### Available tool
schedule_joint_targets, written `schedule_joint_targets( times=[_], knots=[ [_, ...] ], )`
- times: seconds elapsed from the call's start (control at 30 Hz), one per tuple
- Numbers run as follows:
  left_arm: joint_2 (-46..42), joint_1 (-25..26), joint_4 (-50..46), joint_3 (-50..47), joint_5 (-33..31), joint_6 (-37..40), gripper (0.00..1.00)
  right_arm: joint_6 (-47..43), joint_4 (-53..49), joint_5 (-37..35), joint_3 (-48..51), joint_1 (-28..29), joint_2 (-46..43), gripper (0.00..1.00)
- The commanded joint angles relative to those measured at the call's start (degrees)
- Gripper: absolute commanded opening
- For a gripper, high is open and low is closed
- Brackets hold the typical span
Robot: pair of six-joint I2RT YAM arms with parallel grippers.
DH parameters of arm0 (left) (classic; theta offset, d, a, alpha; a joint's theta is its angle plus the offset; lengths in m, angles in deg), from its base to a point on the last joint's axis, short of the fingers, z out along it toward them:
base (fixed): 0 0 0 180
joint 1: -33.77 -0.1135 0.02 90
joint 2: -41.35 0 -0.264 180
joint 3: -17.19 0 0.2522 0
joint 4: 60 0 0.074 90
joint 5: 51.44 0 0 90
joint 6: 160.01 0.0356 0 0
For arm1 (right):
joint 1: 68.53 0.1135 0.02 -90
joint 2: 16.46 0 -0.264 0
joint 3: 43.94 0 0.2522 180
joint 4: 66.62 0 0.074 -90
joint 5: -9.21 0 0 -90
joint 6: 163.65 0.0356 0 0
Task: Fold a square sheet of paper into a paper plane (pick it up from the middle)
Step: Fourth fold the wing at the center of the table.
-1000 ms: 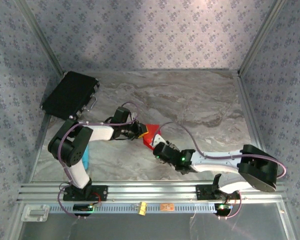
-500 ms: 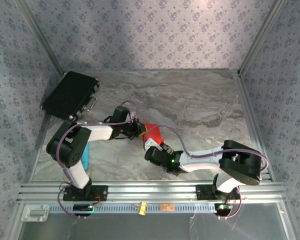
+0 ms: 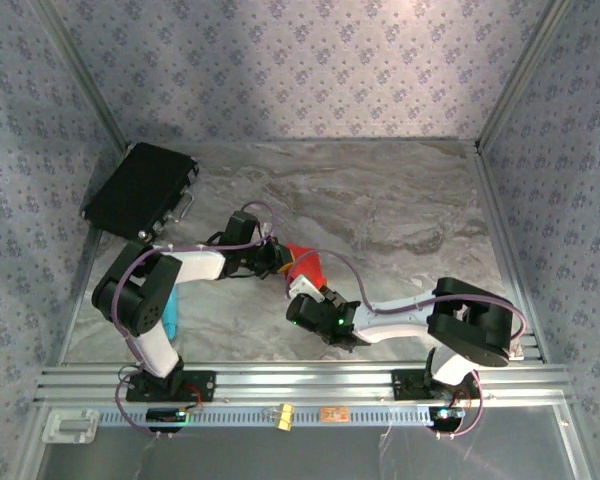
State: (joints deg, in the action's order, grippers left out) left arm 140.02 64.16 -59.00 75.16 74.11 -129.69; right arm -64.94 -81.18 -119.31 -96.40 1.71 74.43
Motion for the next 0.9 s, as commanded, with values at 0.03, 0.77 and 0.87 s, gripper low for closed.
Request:
schedule_joint_targets(
  times=[0.03,0.77,0.87],
  knots=[
    [-1.36,-0.06,-0.81,2.01,1.47,-0.22,0.13,2.23,1.83,0.84,1.16,-0.7,-1.19,0.25],
    [-0.49,0.19,-2.41,2.82,1.52,0.09,0.11,6.2,4.89,3.11,3.88,-2.78,-2.73,0.23],
    [-0.41,0.19,-2.44,2.86,1.53,0.09,0.1,6.68,3.54,2.11,3.39,-2.83,-2.4,0.25]
  ],
)
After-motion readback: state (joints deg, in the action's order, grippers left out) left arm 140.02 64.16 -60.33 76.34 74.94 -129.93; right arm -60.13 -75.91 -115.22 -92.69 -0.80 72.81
